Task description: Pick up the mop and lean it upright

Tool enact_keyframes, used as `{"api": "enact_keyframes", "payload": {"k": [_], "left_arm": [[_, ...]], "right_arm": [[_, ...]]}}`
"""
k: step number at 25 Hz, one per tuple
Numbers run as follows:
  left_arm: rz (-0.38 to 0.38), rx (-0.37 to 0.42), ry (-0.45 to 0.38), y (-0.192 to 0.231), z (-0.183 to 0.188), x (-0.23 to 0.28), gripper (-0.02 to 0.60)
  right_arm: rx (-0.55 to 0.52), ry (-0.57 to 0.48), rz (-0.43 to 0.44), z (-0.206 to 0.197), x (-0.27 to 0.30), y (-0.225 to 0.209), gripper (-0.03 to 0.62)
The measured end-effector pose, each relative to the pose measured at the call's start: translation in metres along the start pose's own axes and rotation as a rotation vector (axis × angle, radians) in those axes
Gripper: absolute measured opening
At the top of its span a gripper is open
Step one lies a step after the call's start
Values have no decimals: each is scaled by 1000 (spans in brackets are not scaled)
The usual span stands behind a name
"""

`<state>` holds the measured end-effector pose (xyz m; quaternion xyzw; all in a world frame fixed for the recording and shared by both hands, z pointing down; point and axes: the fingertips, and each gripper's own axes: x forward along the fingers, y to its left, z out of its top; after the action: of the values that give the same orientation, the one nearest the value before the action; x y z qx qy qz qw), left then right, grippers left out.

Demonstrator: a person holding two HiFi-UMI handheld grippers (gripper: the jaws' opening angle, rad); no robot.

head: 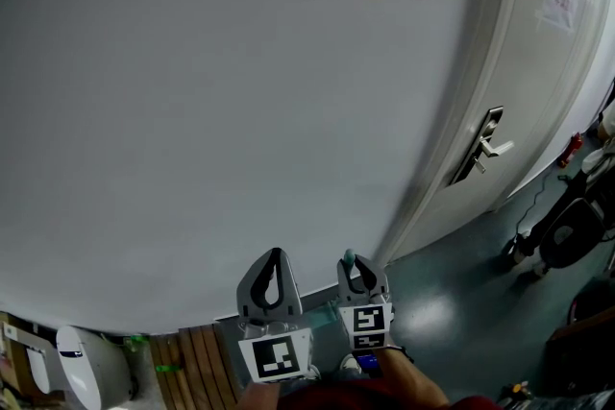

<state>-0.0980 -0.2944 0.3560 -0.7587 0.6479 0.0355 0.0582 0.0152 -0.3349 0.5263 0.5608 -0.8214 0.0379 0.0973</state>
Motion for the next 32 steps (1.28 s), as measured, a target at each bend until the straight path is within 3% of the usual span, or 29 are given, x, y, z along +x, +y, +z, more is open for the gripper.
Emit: {"api": "enact_keyframes", "payload": {"k": [17,32], "left_arm": [[23,13,6,6,-1,-8,14],[77,32,11,27,0,-20,14]], "right_arm": [[-31,-4,20,1,12,10,106],[-44,10,17,9,71,13,109]]}}
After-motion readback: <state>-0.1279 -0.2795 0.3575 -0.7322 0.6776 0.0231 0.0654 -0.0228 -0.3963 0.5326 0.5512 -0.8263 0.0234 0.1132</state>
